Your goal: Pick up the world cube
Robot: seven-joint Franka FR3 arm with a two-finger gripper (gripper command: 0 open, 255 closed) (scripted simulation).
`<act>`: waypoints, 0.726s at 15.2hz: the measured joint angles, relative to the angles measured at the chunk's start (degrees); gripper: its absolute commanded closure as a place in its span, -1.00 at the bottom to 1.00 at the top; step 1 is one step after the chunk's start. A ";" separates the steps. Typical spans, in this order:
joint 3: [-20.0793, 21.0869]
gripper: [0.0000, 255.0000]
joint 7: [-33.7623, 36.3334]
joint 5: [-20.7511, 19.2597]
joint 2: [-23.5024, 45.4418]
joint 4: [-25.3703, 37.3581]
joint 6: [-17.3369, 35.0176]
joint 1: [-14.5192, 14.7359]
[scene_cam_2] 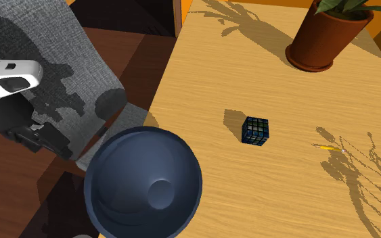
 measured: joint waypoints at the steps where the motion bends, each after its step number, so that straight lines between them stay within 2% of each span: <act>1: 0.00 -1.00 0.00 0.00 0.00 0.00 0.00 0.00; 6: -5.42 -1.00 -6.44 -3.94 2.26 0.87 3.21 -1.39; 11: -11.86 -1.00 -14.70 -7.62 7.23 4.80 7.47 -2.65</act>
